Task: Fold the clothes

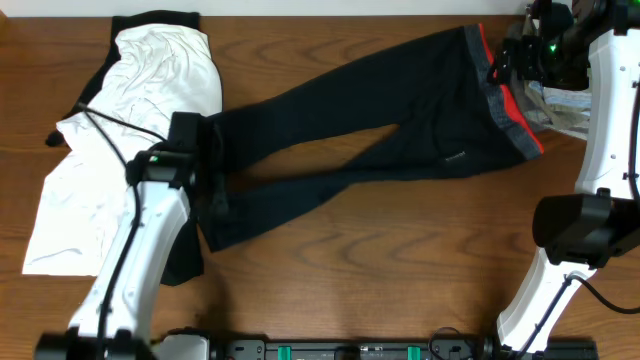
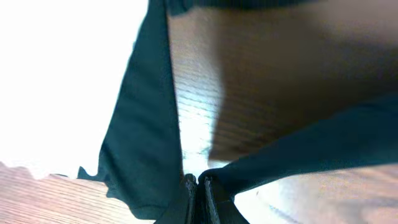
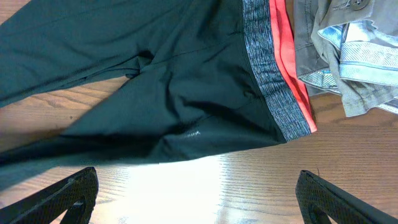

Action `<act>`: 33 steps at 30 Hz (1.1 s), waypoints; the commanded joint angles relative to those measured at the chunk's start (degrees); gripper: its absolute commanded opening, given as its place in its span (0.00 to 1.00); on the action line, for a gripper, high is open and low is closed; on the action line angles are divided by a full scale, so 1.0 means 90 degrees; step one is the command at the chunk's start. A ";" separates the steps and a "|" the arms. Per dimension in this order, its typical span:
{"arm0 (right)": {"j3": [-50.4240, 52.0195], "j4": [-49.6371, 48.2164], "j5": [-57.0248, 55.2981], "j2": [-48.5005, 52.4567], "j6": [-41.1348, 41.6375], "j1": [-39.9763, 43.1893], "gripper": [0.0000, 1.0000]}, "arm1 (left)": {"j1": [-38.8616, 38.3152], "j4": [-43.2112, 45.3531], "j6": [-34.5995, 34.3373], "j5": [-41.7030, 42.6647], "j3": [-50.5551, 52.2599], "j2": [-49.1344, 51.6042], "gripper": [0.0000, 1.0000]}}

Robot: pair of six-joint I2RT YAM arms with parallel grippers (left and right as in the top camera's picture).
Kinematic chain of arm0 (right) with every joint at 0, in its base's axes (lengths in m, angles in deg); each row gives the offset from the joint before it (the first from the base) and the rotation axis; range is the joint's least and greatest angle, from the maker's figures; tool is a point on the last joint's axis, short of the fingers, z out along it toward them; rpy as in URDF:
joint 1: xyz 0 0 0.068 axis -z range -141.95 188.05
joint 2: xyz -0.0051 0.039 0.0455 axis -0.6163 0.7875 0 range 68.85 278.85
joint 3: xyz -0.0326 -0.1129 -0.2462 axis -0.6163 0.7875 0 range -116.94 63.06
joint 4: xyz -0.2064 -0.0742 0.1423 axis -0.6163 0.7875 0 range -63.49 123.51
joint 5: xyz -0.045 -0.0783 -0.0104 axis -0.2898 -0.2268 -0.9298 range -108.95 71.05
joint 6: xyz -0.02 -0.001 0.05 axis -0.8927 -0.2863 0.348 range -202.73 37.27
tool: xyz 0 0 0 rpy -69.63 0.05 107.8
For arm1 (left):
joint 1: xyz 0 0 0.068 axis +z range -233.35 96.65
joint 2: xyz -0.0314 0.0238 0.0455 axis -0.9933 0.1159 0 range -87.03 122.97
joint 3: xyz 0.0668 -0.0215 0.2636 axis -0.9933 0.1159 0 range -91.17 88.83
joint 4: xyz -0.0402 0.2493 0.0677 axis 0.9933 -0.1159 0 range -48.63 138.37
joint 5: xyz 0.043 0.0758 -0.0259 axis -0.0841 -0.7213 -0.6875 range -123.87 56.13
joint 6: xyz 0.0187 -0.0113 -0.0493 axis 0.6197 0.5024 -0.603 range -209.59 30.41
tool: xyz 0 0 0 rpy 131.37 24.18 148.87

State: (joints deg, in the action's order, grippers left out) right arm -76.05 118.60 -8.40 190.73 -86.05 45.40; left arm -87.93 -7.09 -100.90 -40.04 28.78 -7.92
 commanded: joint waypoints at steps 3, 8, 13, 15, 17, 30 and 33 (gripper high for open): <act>0.0019 0.0024 0.0049 0.0007 0.0058 -0.0063 0.99 | 0.0036 -0.0359 -0.0988 -0.0272 -0.0100 -0.0537 0.06; 0.0019 -0.0046 0.0053 0.0007 0.0117 -0.0075 0.99 | 0.0036 -0.0988 -0.1581 -0.0199 -0.0046 -0.0522 0.06; 0.0019 -0.0117 0.0053 0.0007 0.0126 -0.0075 0.99 | 0.0032 -0.1285 -0.1855 0.0044 0.0066 -0.0452 0.06; 0.0019 -0.0117 0.0053 0.0007 0.0126 -0.0075 0.99 | 0.0032 -0.1287 -0.1858 0.0372 0.0070 -0.0440 0.06; 0.0019 -0.0124 0.0053 0.0007 0.0126 -0.0075 0.99 | 0.0032 -0.1280 -0.1863 0.0695 0.0070 -0.0432 0.06; 0.0019 -0.0270 0.0053 0.0007 0.0126 -0.0083 0.99 | 0.0032 0.0274 -0.1120 -0.0350 0.0058 -0.0432 0.06; 0.0019 -0.0257 0.0053 0.0007 0.0124 -0.0080 0.99 | 0.0032 0.0690 -0.1030 -0.1214 0.0032 -0.0432 0.06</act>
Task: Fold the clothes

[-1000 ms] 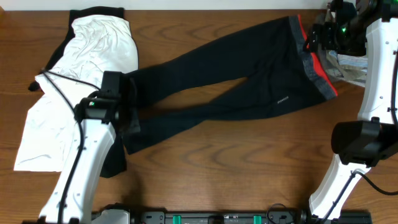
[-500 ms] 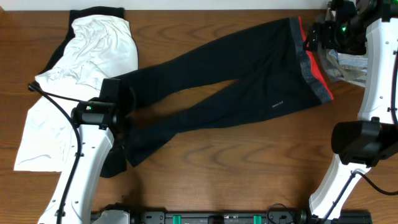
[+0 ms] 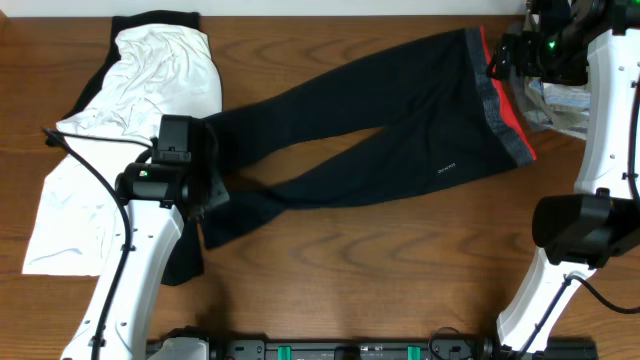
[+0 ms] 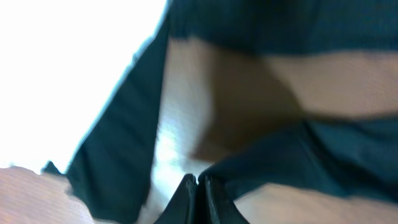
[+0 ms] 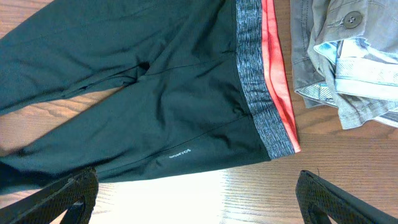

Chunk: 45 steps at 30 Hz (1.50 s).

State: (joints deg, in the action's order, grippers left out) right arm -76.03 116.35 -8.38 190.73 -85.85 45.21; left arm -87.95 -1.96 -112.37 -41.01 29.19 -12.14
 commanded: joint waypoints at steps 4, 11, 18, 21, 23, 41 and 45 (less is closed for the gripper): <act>0.0017 -0.0012 0.0051 0.0007 0.0102 -0.0058 0.99 | 0.0034 0.0214 0.0243 -0.1615 -0.0005 0.0097 0.06; 0.0017 -0.0015 0.0049 0.0007 0.0102 -0.0066 0.99 | 0.0027 -0.0372 0.0238 -0.0185 0.0187 0.0546 0.06; 0.0017 -0.0046 0.0049 0.0007 0.0100 -0.0051 0.99 | 0.0027 -0.1200 0.0240 0.0950 0.0187 0.0826 0.06; 0.0017 -0.0078 0.0049 0.0007 0.0100 -0.0053 0.99 | 0.0027 -0.1474 0.0243 0.1518 0.0187 0.0826 0.06; 0.0017 -0.0102 0.0049 0.0007 0.0102 -0.0053 0.99 | 0.0027 -0.1647 0.0245 0.1906 0.0189 0.0826 0.11; 0.0017 -0.0180 0.0049 0.0007 0.0073 -0.0053 0.99 | -0.0170 -0.1486 -0.0236 0.2152 0.0648 0.0736 0.59; 0.0017 -0.0175 0.0046 0.0007 0.0029 -0.0053 0.99 | -0.0170 -0.1175 -0.0952 0.1207 0.0653 0.0605 0.60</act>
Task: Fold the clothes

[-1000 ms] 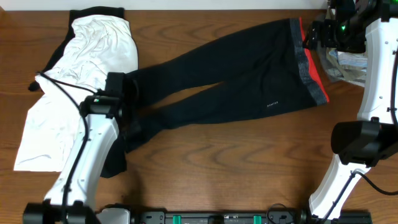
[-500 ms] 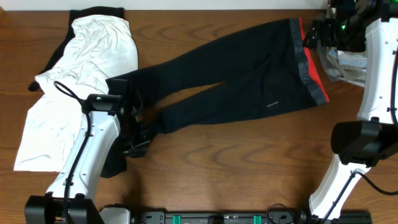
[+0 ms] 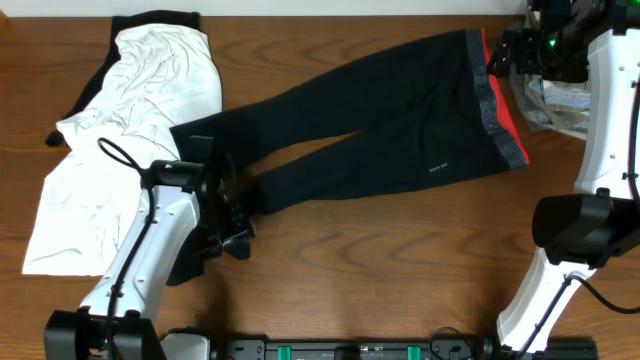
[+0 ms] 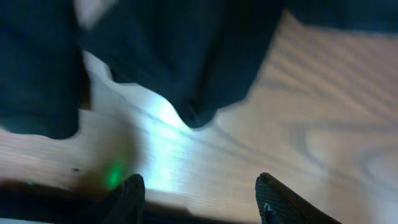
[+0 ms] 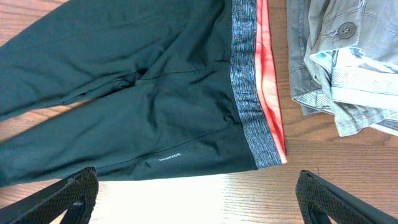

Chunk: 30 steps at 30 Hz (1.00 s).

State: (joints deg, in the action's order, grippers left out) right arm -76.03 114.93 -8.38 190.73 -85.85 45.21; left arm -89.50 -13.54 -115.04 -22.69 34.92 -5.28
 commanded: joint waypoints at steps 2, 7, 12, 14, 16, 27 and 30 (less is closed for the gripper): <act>0.0017 -0.0019 0.0046 0.0007 0.0029 -0.0053 0.99 | 0.0002 0.0335 -0.0928 -0.0986 0.0058 -0.0155 0.60; 0.0017 -0.0022 0.0046 0.0007 0.0000 -0.0053 0.99 | 0.0002 0.1049 -0.1792 -0.1166 0.0554 -0.0155 0.49; 0.0017 -0.0019 0.0044 0.0007 -0.0044 -0.0046 0.99 | 0.0002 0.1246 -0.2582 -0.1846 0.1022 -0.0155 0.47; 0.0017 -0.0027 0.0046 0.0007 -0.0041 -0.0049 0.99 | 0.0002 0.1430 -0.2630 -0.1863 0.1178 -0.0155 0.47; 0.0017 -0.0032 0.0049 0.0007 -0.0041 -0.0049 0.99 | 0.0002 0.1559 -0.2771 -0.1863 0.1314 -0.0155 0.47; 0.0017 -0.0017 0.0051 0.0007 -0.0039 -0.0053 0.99 | 0.0002 0.2812 -0.2875 -0.1870 0.2132 -0.0153 0.48; 0.0017 -0.0005 0.0051 0.0007 -0.0039 -0.0053 0.99 | 0.0002 0.3014 -0.2875 -0.1868 0.2144 -0.0148 0.47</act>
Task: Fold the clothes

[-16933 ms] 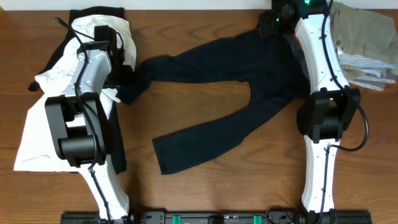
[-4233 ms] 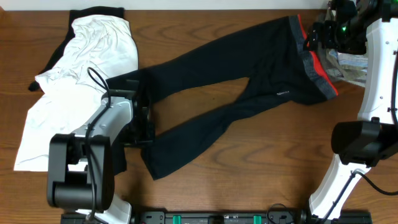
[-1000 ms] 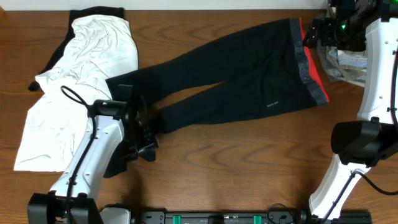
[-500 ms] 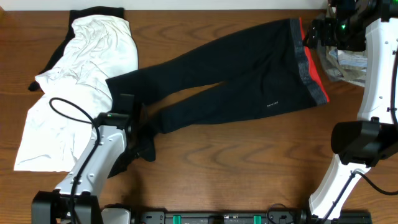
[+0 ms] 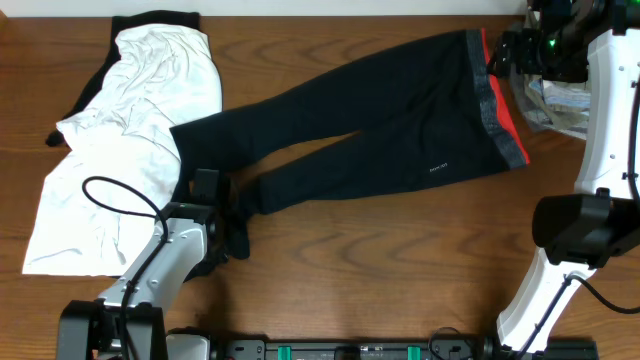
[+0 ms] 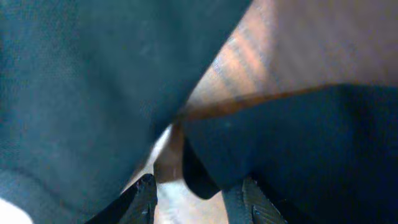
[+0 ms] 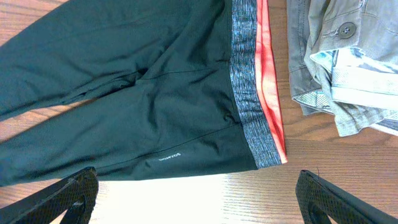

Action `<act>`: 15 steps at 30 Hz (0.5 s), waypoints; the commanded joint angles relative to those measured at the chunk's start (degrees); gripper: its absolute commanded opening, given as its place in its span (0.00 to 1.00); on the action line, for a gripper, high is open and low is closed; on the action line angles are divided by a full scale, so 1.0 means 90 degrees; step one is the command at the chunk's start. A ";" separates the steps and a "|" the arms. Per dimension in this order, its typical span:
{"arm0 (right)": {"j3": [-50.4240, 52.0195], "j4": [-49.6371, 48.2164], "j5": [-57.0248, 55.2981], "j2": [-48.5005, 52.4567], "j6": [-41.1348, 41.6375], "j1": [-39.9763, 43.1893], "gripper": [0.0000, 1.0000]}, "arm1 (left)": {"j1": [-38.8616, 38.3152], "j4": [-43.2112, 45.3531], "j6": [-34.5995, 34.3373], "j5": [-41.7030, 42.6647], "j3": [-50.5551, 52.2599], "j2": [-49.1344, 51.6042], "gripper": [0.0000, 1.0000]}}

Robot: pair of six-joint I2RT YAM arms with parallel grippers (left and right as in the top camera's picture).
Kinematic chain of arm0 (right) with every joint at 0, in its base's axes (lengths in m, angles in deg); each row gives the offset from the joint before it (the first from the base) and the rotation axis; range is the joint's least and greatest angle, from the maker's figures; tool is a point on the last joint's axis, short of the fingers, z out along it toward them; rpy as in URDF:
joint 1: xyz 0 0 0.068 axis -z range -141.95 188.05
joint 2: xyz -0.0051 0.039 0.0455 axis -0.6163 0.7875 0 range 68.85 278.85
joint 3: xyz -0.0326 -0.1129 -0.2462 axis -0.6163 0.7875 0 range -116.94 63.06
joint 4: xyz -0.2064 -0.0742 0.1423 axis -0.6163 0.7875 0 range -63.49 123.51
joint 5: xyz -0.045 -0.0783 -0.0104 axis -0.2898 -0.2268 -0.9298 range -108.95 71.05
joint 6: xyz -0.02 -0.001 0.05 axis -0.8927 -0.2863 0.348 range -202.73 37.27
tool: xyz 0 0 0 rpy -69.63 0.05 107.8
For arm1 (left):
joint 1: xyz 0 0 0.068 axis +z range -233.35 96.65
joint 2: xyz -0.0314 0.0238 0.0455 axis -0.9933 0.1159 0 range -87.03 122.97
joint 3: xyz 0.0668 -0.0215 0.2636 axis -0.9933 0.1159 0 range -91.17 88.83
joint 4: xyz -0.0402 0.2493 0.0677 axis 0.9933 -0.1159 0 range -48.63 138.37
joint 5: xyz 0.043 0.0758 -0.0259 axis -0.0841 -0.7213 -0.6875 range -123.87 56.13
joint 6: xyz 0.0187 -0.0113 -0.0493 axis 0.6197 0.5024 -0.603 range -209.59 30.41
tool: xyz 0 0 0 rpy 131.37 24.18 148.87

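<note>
Black pants [image 5: 380,130] lie spread diagonally across the table, with the grey-and-red waistband [image 5: 497,100] at the right and both leg ends at the left. My left gripper [image 5: 238,205] is low at the lower leg's cuff. In the left wrist view it [image 6: 196,202] stands open, with the cuff edge [image 6: 202,180] hanging between its fingers and dark cloth on both sides. My right gripper [image 5: 510,50] hovers above the waistband [image 7: 255,99], wide open [image 7: 196,205] and holding nothing.
A white shirt [image 5: 120,130] lies at the left on top of a black garment [image 5: 150,20], close to the leg ends. A grey bundle of clothes [image 5: 560,100] sits at the far right next to the waistband [image 7: 348,68]. Bare wooden table [image 5: 400,270] runs along the front.
My left gripper was open above bare wood beside the lower cuff; now it is down at the cuff with the cloth edge between its fingers. The pants and the right arm have not moved.
My left gripper was first shut on the lower leg's cuff, with that leg splayed toward the front left. It was still shut on it a moment later. Then the leg lay closer beside the other one and the gripper was open. Now it is back at the cuff, still open.
</note>
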State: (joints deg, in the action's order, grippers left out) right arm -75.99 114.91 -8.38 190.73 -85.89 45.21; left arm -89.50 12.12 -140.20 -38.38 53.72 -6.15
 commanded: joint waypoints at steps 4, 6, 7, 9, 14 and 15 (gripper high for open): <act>0.0012 0.0015 0.0051 0.0007 -0.0034 -0.0053 0.99 | 0.0002 0.0306 -0.0078 -0.0126 0.0056 -0.0051 0.48; 0.0012 0.0012 0.0051 0.0007 -0.0034 -0.0053 0.99 | 0.0002 0.0357 -0.0075 -0.0131 0.0056 -0.0049 0.47; 0.0012 0.0012 0.0051 0.0007 -0.0034 -0.0053 0.99 | 0.0002 0.0401 -0.0075 -0.0153 0.0056 -0.0044 0.48; 0.0012 0.0012 0.0051 0.0007 -0.0036 -0.0053 0.99 | 0.0002 0.0452 -0.0078 -0.0233 0.0056 -0.0044 0.47; 0.0012 0.0012 0.0051 0.0007 -0.0034 -0.0053 0.99 | 0.0002 0.0474 -0.0078 -0.0440 0.0058 -0.0027 0.40; 0.0012 0.0012 0.0051 0.0007 -0.0034 -0.0053 0.99 | 0.0002 0.0481 -0.0078 -0.0447 0.0058 -0.0005 0.37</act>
State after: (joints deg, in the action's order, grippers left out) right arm -75.99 115.00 -8.38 190.73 -85.89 45.21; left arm -89.50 16.29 -140.53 -39.91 53.72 -6.15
